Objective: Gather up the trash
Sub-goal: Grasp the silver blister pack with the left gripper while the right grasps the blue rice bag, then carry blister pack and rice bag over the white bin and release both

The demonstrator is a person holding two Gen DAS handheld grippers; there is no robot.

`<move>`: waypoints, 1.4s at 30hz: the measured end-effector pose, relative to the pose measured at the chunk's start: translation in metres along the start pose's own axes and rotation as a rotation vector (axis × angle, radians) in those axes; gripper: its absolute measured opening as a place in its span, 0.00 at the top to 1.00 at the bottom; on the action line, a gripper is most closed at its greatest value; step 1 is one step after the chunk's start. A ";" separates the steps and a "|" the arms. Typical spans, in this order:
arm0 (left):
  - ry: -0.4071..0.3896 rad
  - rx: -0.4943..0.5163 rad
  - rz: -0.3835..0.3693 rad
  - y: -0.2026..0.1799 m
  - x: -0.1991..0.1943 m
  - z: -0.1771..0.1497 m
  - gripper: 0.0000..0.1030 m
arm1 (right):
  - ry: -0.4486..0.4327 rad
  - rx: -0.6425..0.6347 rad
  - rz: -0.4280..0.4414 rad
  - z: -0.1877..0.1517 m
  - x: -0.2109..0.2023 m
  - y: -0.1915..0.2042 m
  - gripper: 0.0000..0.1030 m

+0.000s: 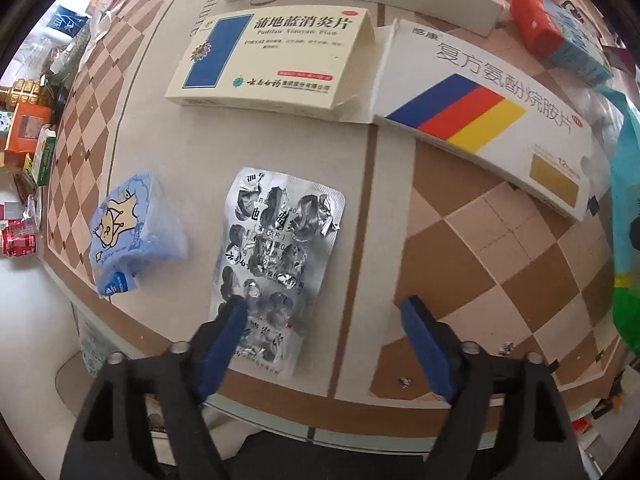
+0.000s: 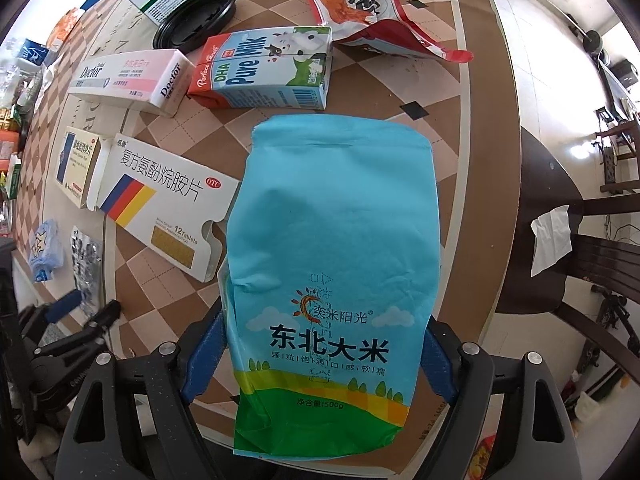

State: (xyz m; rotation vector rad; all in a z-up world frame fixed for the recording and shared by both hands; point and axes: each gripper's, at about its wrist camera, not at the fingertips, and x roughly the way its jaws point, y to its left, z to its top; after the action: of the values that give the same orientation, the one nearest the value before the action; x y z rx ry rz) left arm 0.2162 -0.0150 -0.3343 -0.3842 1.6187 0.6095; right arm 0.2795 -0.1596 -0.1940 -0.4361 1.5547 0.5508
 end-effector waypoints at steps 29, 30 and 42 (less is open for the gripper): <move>-0.053 -0.090 -0.140 0.150 -0.080 -0.025 0.41 | -0.034 0.001 0.059 0.006 -0.026 0.020 0.17; -0.046 -0.084 -0.150 0.155 -0.082 -0.025 0.40 | -0.034 0.003 0.060 0.007 -0.026 0.021 0.17; -0.039 0.024 -0.170 0.162 -0.107 -0.024 0.38 | -0.021 0.000 0.053 0.009 -0.020 0.025 0.17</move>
State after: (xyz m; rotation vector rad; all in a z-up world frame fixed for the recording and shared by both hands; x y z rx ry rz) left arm 0.1186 0.0902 -0.2013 -0.4841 1.5365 0.4656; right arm 0.2733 -0.1358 -0.1720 -0.3889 1.5497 0.5946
